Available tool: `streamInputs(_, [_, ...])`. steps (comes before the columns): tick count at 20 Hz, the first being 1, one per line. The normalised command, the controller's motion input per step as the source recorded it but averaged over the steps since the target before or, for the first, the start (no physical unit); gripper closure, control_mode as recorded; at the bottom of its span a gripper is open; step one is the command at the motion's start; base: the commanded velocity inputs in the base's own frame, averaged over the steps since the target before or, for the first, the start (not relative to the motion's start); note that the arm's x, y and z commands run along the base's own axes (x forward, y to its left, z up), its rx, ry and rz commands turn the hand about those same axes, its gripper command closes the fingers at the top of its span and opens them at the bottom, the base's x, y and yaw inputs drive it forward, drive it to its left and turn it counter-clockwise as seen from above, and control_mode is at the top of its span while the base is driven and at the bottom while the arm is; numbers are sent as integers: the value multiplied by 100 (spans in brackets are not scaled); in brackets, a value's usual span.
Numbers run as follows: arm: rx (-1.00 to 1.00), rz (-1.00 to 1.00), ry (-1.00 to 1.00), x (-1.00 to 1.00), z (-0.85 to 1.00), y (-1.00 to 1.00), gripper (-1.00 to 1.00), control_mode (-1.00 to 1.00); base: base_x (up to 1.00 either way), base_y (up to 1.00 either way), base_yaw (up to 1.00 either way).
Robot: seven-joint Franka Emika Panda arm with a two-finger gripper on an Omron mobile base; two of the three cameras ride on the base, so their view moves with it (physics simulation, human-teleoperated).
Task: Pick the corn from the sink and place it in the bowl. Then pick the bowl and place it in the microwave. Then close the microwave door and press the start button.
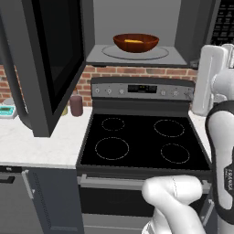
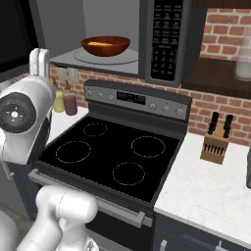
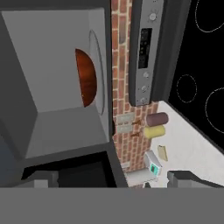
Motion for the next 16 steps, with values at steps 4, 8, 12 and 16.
streamInputs(4, [7,0,-26,-97,-4,26,-100,-100,0,0,0])
streamInputs(8, [6,0,-16,-84,0,31,-100,-100,0,0,0])
streamInputs(12, [9,0,-2,-70,0,57,-100,-100,0,0,0])
streamInputs(16, [3,0,-3,-60,0,71,-100,-100,0,0,0])
